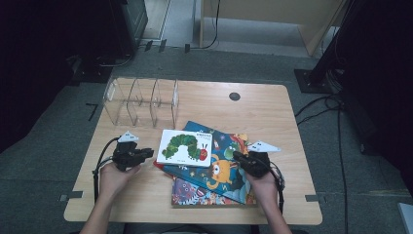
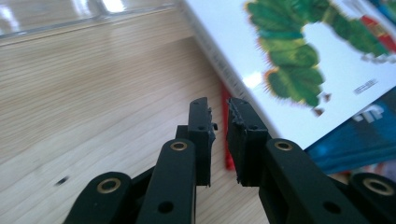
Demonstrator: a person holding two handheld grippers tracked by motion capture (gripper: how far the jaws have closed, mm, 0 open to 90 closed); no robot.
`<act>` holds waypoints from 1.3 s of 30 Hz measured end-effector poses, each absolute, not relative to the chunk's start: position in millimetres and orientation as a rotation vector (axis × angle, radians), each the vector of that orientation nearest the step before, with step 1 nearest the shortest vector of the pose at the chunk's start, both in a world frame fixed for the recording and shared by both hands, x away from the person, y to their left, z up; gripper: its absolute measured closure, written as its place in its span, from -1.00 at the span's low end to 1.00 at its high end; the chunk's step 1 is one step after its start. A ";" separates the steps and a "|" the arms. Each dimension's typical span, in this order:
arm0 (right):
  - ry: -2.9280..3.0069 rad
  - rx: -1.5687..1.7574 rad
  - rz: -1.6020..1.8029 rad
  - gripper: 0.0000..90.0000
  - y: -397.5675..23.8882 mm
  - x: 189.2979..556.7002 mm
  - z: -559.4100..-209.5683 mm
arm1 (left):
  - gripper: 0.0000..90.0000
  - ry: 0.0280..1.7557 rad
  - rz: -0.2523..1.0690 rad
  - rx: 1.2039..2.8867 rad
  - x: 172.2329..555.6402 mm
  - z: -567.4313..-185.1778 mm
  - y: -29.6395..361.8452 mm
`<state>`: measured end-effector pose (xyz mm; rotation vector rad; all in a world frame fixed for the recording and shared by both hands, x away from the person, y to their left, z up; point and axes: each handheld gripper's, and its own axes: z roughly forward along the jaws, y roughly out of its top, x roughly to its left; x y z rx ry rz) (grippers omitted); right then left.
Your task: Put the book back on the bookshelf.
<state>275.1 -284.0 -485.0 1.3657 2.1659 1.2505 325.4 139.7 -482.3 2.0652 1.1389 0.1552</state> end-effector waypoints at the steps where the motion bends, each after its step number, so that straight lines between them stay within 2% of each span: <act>1: 2.185 1.362 1.265 0.96 -278.7 273.4 -485.3 | 0.78 1.135 0.142 2.067 328.1 -482.5 137.5; 7: 2.281 1.312 1.257 0.97 -244.6 274.4 -496.7 | 0.87 1.120 0.118 2.091 334.1 -486.0 129.4; 14: 2.326 1.295 1.261 1.00 -225.6 281.8 -497.0 | 0.95 1.093 0.102 2.097 325.7 -483.7 123.8; 21: 2.362 1.269 1.252 1.00 -226.5 285.4 -495.9 | 1.00 1.115 0.058 2.080 312.8 -483.0 125.2; 39: 2.378 1.262 1.213 1.00 -222.9 309.7 -493.1 | 1.00 1.170 0.099 2.068 273.2 -476.3 115.7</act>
